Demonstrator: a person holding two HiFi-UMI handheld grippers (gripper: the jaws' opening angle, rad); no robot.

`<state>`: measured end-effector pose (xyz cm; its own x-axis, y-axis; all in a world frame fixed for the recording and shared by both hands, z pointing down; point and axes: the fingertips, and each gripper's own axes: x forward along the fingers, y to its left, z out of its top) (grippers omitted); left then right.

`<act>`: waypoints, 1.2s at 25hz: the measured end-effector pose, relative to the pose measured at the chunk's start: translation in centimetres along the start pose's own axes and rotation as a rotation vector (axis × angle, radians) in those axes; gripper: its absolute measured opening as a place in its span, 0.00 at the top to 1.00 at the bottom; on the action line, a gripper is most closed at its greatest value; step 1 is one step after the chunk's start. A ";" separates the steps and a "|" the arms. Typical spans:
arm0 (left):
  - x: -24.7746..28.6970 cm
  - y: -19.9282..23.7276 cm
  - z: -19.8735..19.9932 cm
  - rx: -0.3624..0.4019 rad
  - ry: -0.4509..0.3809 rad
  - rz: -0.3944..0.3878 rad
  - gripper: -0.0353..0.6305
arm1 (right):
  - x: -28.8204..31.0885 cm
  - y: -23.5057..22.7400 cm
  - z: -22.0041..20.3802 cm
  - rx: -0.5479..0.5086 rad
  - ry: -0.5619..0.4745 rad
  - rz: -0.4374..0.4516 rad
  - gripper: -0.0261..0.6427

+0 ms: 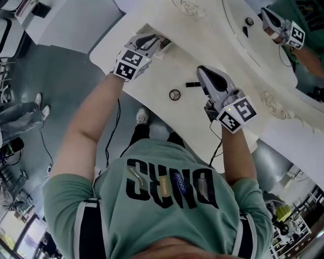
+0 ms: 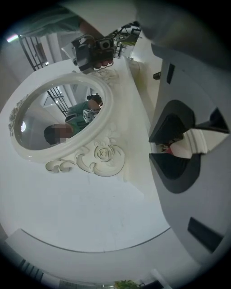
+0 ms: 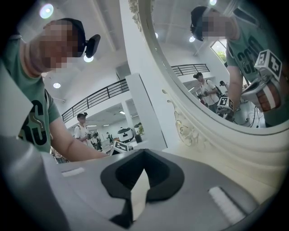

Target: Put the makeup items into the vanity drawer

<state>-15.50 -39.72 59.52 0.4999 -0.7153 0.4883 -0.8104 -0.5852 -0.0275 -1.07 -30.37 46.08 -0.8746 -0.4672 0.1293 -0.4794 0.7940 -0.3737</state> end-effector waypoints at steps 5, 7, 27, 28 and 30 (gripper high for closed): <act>-0.4 -0.2 0.6 -0.021 -0.023 -0.008 0.80 | -0.3 0.7 0.0 -0.007 0.000 0.002 0.95; -1.2 -0.5 1.3 -0.038 -0.047 -0.013 0.80 | -0.5 1.1 0.0 -0.010 -0.001 -0.002 0.95; -23.8 -10.6 13.2 -0.169 -0.378 -0.117 0.89 | -7.7 8.9 6.9 -0.121 -0.047 -0.025 0.95; -24.9 -11.1 13.6 -0.170 -0.394 -0.116 0.91 | -8.2 9.3 7.3 -0.130 -0.047 -0.027 0.95; -26.7 -12.2 14.1 -0.173 -0.430 -0.111 0.93 | -9.0 10.0 8.0 -0.151 -0.045 -0.027 0.95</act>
<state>-14.60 -18.90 34.52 0.6381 -0.7664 0.0733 -0.7654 -0.6212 0.1683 2.54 -21.32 33.80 -0.8589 -0.5034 0.0948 -0.5109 0.8289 -0.2276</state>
